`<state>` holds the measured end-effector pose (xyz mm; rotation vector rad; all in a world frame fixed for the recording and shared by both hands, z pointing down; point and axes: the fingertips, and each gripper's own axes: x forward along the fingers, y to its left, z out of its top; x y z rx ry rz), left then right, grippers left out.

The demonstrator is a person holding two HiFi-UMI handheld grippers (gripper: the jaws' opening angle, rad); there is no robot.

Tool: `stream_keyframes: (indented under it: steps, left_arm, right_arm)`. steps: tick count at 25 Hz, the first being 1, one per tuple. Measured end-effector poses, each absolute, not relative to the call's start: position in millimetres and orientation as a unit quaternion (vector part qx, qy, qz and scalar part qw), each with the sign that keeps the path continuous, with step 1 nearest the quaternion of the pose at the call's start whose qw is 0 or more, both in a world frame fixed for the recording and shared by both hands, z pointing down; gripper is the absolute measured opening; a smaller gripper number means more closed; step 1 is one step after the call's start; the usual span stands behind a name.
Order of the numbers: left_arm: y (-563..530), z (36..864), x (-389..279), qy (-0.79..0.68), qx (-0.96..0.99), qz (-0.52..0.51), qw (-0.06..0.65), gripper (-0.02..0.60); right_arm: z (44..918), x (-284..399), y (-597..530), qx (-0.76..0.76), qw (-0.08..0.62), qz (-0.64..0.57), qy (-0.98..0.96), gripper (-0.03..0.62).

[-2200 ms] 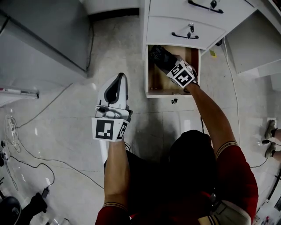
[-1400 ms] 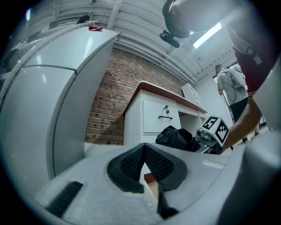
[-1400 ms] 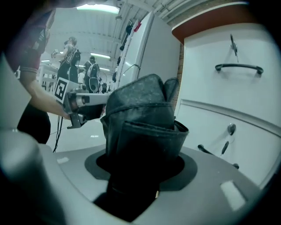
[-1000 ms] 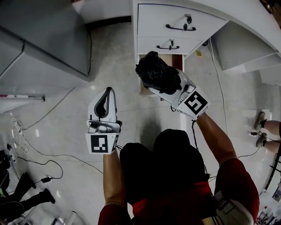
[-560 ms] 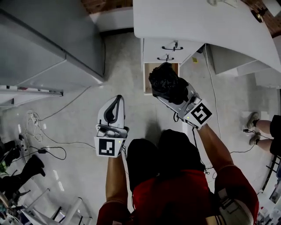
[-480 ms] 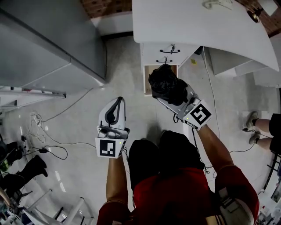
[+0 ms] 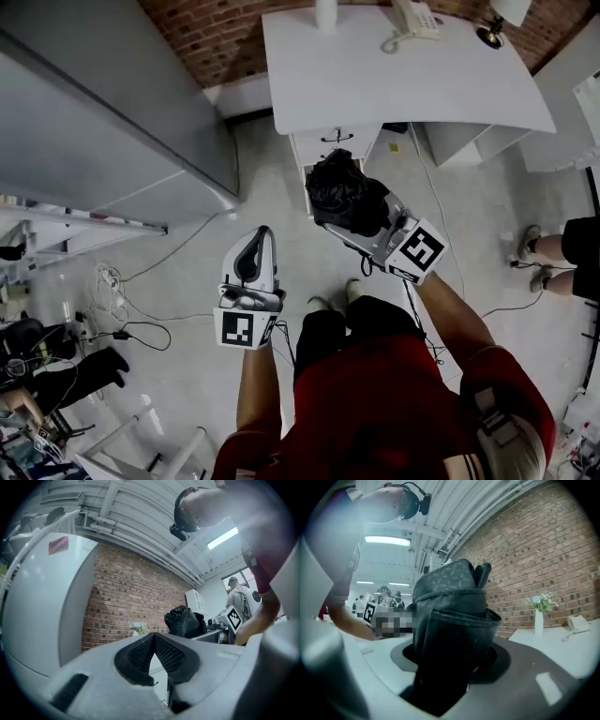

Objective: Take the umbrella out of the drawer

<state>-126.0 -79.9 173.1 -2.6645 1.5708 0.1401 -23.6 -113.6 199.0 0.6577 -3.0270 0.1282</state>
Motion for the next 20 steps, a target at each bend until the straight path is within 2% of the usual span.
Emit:
stream_keyframes:
  steps: [8, 20]
  left_arm:
    - [-43, 113, -100, 0.501, -0.863, 0.049, 0.035, 0.003]
    - [-25, 82, -63, 0.488, -0.868, 0.061, 0.066, 0.003]
  right_arm:
    - [131, 11, -70, 0.226, -0.028, 0.049, -0.972, 0.265]
    - [112, 51, -43, 0.235, -0.057, 0.04, -0.969, 0.265]
